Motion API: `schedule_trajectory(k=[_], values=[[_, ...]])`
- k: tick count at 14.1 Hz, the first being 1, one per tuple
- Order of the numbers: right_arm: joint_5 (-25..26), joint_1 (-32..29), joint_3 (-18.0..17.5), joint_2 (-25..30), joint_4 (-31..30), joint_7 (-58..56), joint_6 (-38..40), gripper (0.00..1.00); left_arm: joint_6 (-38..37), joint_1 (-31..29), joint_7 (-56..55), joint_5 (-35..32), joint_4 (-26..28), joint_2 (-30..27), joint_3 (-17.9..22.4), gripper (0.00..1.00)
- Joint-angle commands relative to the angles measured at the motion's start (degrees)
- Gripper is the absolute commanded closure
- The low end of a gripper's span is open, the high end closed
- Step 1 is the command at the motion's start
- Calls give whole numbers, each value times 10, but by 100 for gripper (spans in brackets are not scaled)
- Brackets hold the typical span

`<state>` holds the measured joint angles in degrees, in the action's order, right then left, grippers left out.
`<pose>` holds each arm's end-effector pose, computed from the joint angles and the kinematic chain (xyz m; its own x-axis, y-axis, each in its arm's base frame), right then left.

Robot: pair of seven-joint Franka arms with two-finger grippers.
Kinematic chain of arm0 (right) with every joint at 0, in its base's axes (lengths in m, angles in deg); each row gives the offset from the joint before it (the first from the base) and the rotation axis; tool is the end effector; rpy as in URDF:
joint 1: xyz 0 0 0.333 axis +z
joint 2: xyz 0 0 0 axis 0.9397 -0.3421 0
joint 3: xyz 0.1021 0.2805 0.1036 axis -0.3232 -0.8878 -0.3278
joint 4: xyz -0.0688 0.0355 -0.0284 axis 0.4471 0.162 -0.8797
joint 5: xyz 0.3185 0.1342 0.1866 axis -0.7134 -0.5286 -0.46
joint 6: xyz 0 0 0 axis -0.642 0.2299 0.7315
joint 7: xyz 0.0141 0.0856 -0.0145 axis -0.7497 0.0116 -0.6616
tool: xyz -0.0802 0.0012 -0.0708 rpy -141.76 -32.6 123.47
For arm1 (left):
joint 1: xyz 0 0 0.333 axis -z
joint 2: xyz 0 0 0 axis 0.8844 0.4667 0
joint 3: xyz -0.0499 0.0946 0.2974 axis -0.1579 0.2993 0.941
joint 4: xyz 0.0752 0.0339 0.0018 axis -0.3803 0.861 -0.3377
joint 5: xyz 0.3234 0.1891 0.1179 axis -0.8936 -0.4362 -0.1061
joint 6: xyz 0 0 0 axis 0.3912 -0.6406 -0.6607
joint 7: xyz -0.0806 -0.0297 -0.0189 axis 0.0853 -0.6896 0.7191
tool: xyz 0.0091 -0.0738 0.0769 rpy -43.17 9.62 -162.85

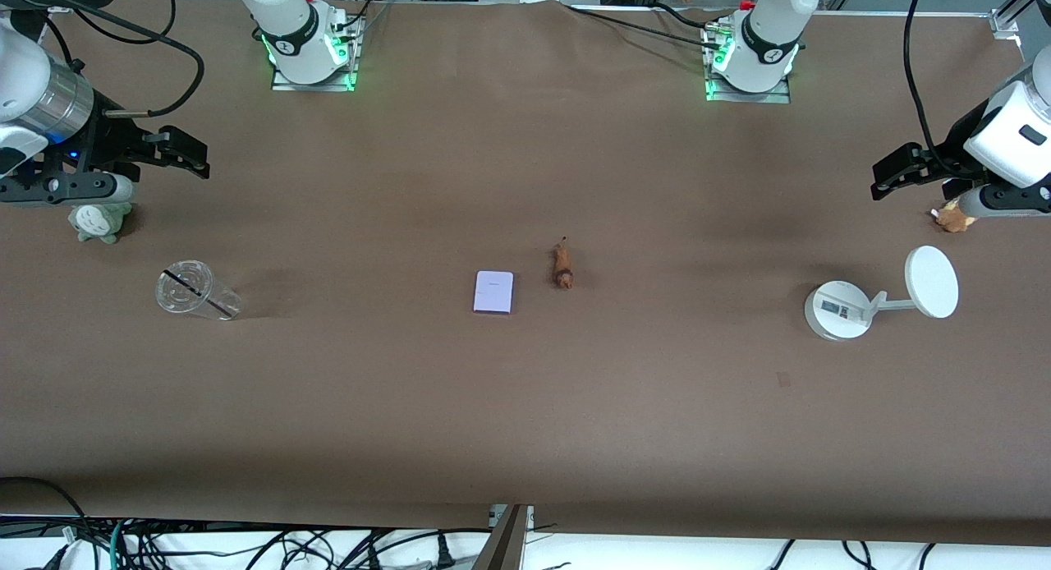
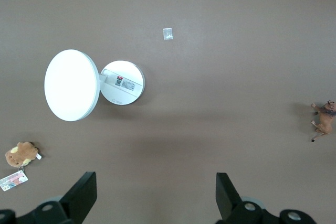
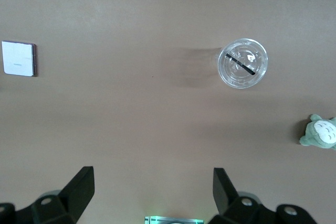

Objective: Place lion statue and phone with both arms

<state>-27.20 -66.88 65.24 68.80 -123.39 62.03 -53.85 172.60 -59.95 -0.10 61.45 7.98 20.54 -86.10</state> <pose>0.5543 0.0635 0.5872 0.9924 0.0539 -0.1102 0.0538 -0.9985 -0.0040 0.5580 -0.0202 0.5953 0.9984 0.0373 -0.0432 0.0372 -0.9993 -0.0039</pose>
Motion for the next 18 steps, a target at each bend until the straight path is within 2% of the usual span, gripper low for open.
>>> schedule_trajectory(k=[1,10,12,15,18], values=[[-1,1,-3,-7,18,4,14,0,-9,3,-3,-11,-4,-3,-1,0],[3,1,-2,-11,18,-21,14,0,-24,8,-3,-9,-4,5,-2,0],[3,1,-2,-16,18,-21,15,0,-75,8,-7,-4,-4,10,-20,0],[1,4,-3,-19,16,-13,16,0,-81,8,-9,0,-3,27,-51,0],[0,4,-3,-22,16,-10,18,0,-68,8,-50,14,-3,69,-107,0]])
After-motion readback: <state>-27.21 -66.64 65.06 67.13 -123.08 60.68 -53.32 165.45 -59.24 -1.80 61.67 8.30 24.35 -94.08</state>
